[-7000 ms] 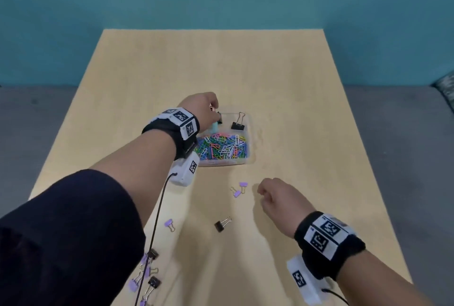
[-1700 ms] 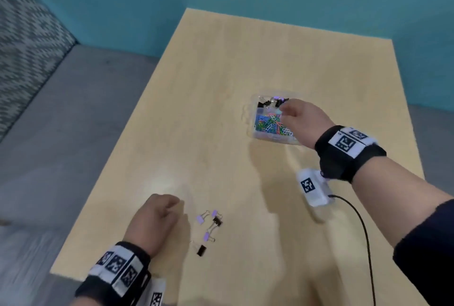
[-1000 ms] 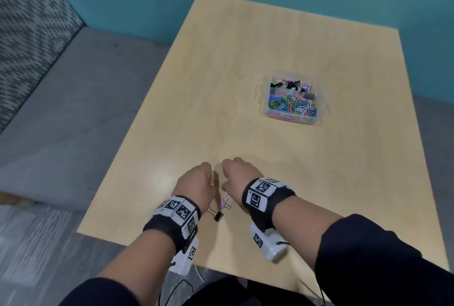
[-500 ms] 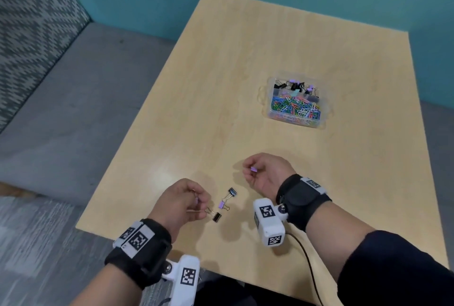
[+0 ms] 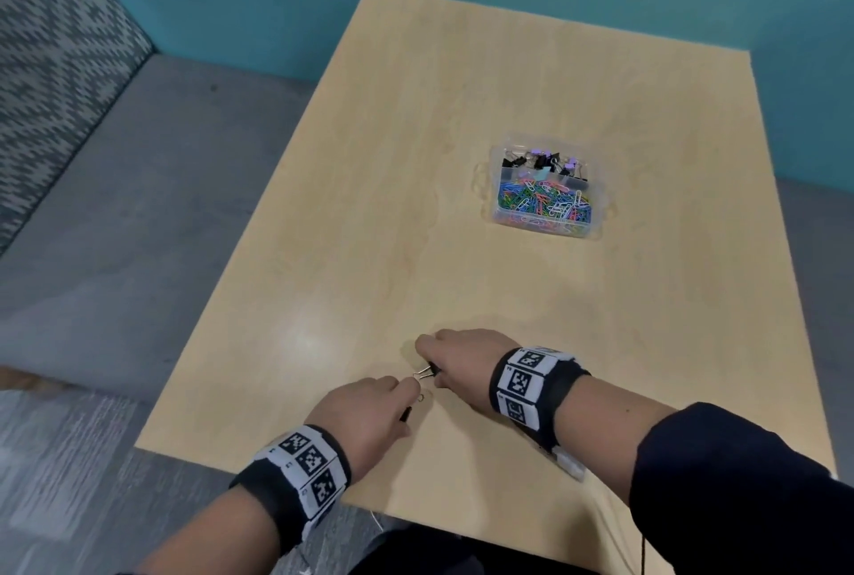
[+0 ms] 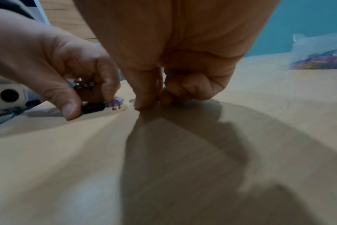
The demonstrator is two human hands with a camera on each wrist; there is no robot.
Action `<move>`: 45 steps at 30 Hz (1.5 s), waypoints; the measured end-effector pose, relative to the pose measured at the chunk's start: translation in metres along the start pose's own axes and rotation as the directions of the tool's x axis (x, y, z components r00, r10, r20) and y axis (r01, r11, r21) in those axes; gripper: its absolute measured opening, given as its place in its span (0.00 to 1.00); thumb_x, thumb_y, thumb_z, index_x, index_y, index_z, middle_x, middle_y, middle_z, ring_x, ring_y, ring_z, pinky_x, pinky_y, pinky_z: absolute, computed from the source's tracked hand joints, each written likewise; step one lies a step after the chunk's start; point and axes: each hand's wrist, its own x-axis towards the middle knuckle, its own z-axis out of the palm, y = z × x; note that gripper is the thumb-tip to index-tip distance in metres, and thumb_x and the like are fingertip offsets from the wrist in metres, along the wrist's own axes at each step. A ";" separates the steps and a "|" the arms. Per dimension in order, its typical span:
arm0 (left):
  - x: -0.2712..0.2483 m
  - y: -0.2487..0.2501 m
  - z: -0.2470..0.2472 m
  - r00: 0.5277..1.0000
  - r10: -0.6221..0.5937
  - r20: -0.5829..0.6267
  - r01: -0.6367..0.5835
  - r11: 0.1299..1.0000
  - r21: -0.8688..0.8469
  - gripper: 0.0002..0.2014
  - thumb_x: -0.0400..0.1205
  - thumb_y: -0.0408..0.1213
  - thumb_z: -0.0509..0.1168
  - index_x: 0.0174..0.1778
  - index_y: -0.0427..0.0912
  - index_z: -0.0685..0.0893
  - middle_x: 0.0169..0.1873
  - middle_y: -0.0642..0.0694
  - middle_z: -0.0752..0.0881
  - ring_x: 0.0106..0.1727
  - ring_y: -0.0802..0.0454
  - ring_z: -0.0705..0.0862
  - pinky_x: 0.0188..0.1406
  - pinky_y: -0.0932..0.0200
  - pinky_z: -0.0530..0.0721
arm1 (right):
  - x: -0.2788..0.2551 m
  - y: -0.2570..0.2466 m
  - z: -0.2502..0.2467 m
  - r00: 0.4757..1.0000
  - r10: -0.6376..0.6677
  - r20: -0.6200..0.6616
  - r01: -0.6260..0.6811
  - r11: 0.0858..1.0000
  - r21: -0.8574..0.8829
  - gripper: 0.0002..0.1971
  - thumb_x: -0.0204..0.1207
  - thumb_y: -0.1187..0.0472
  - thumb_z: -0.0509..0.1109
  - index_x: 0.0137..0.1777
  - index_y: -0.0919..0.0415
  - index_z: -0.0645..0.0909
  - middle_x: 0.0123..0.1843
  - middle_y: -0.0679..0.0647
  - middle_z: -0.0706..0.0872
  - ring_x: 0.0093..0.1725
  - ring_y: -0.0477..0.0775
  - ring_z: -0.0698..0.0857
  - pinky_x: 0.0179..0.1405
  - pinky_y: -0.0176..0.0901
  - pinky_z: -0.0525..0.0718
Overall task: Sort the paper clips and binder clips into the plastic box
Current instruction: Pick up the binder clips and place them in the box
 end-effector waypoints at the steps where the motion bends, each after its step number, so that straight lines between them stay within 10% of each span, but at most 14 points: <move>1: 0.001 0.000 0.001 1.000 -0.004 0.011 0.004 1.000 0.003 0.11 0.84 0.47 0.57 0.55 0.47 0.66 0.48 0.47 0.79 0.40 0.49 0.71 0.36 0.51 0.70 | -0.002 -0.003 -0.004 0.999 0.037 0.005 -0.038 0.999 0.038 0.14 0.77 0.60 0.66 0.45 0.51 0.59 0.42 0.52 0.76 0.35 0.57 0.77 0.34 0.52 0.81; 5: 0.002 0.003 0.000 1.000 -0.006 0.007 0.006 1.000 0.026 0.14 0.83 0.55 0.55 0.51 0.47 0.67 0.44 0.48 0.80 0.37 0.47 0.73 0.33 0.52 0.70 | -0.008 0.000 -0.009 0.936 0.351 0.013 -0.317 0.830 0.458 0.05 0.70 0.56 0.62 0.39 0.56 0.70 0.34 0.51 0.81 0.30 0.54 0.77 0.28 0.45 0.74; 10: 0.005 0.012 -0.001 0.999 -0.024 0.028 0.021 0.995 0.101 0.10 0.85 0.47 0.52 0.54 0.45 0.66 0.46 0.44 0.81 0.38 0.41 0.75 0.33 0.51 0.69 | -0.030 0.007 -0.008 0.831 0.443 0.336 -0.206 -0.316 0.926 0.06 0.72 0.63 0.60 0.36 0.59 0.77 0.31 0.57 0.82 0.23 0.51 0.68 0.21 0.37 0.62; 12: 0.007 0.015 -0.002 0.998 -0.055 0.043 0.049 0.988 0.144 0.09 0.84 0.41 0.50 0.57 0.42 0.67 0.44 0.42 0.82 0.35 0.39 0.73 0.31 0.51 0.68 | -0.034 0.008 -0.010 0.871 0.360 0.335 -0.148 -0.457 0.877 0.08 0.75 0.59 0.63 0.36 0.58 0.78 0.34 0.56 0.84 0.25 0.50 0.70 0.22 0.38 0.65; 15: 0.009 0.020 -0.006 0.994 -0.047 0.098 0.031 0.987 0.160 0.09 0.80 0.33 0.50 0.56 0.42 0.67 0.41 0.40 0.81 0.31 0.40 0.72 0.29 0.51 0.71 | -0.023 0.009 -0.011 0.833 0.476 0.281 -0.107 -0.360 0.927 0.11 0.80 0.55 0.67 0.36 0.56 0.75 0.31 0.55 0.83 0.23 0.50 0.70 0.21 0.37 0.67; 19: 0.005 0.019 -0.003 0.994 0.010 0.107 -0.024 0.991 0.129 0.08 0.83 0.36 0.51 0.57 0.44 0.67 0.46 0.41 0.80 0.36 0.40 0.73 0.33 0.50 0.73 | -0.014 0.006 -0.021 0.759 0.651 0.002 -0.292 0.337 0.895 0.06 0.77 0.52 0.65 0.45 0.54 0.75 0.36 0.50 0.82 0.30 0.53 0.79 0.30 0.47 0.77; 22: -0.001 0.011 0.002 0.996 -0.008 0.085 0.008 1.000 0.008 0.11 0.84 0.45 0.54 0.59 0.45 0.67 0.51 0.44 0.80 0.46 0.41 0.78 0.42 0.49 0.77 | -0.011 -0.001 -0.024 0.933 0.360 -0.020 -0.325 0.864 0.385 0.14 0.76 0.50 0.66 0.59 0.51 0.69 0.48 0.48 0.81 0.46 0.59 0.82 0.43 0.50 0.81; 24: -0.004 0.005 0.004 0.996 -0.007 0.094 0.010 1.000 -0.026 0.12 0.84 0.42 0.55 0.61 0.44 0.66 0.53 0.43 0.79 0.48 0.42 0.78 0.45 0.49 0.77 | -0.004 -0.005 -0.023 0.982 0.188 0.015 -0.188 0.970 0.156 0.12 0.78 0.54 0.66 0.54 0.54 0.65 0.46 0.51 0.78 0.43 0.60 0.79 0.41 0.51 0.80; 32: -0.003 0.001 0.008 0.992 -0.129 0.012 0.130 0.986 -0.104 0.11 0.85 0.43 0.56 0.60 0.44 0.66 0.50 0.45 0.79 0.45 0.44 0.79 0.40 0.50 0.75 | 0.007 -0.002 -0.019 0.934 0.354 -0.043 -0.315 0.876 0.366 0.11 0.73 0.51 0.69 0.42 0.55 0.71 0.36 0.50 0.80 0.33 0.52 0.77 0.28 0.44 0.72; 34: -0.003 0.003 0.007 0.994 -0.111 -0.022 0.110 0.993 -0.036 0.11 0.86 0.44 0.55 0.59 0.43 0.67 0.50 0.44 0.80 0.45 0.43 0.80 0.37 0.51 0.73 | 0.003 -0.001 -0.017 0.856 0.516 -0.020 -0.347 0.603 0.719 0.09 0.67 0.55 0.71 0.37 0.56 0.74 0.34 0.52 0.82 0.29 0.51 0.76 0.27 0.43 0.73; 37: -0.005 0.004 0.002 0.980 -0.172 -0.103 0.156 0.977 -0.147 0.09 0.84 0.49 0.58 0.52 0.47 0.71 0.43 0.50 0.81 0.39 0.48 0.80 0.33 0.54 0.73 | -0.009 0.002 -0.015 0.811 0.539 0.227 -0.192 -0.122 0.974 0.02 0.70 0.63 0.65 0.38 0.56 0.76 0.34 0.58 0.84 0.23 0.50 0.68 0.23 0.38 0.63; 40: -0.010 -0.007 -0.005 0.906 -0.404 -0.125 0.205 0.678 -0.705 0.11 0.77 0.52 0.68 0.36 0.54 0.75 0.29 0.52 0.82 0.28 0.57 0.78 0.30 0.59 0.73 | -0.021 0.006 -0.012 0.860 0.378 0.344 -0.134 -0.483 0.865 0.06 0.72 0.62 0.61 0.42 0.57 0.79 0.32 0.57 0.83 0.23 0.50 0.69 0.23 0.36 0.64; 42: -0.018 -0.018 -0.012 0.880 -0.473 0.027 0.089 0.110 -0.990 0.15 0.71 0.52 0.74 0.32 0.48 0.78 0.26 0.49 0.79 0.25 0.52 0.75 0.31 0.57 0.74 | -0.021 0.003 -0.011 0.881 0.308 0.359 -0.163 -0.515 0.841 0.08 0.73 0.57 0.63 0.42 0.59 0.81 0.29 0.55 0.78 0.25 0.50 0.69 0.24 0.38 0.65; 45: -0.025 -0.036 -0.022 0.945 -0.288 0.157 -0.049 -0.599 -0.800 0.21 0.64 0.50 0.81 0.35 0.42 0.77 0.31 0.43 0.77 0.28 0.50 0.74 0.29 0.58 0.81 | -0.015 -0.011 -0.013 0.872 0.251 0.421 -0.229 -0.551 0.803 0.11 0.77 0.53 0.66 0.38 0.60 0.80 0.28 0.54 0.77 0.26 0.50 0.73 0.22 0.37 0.68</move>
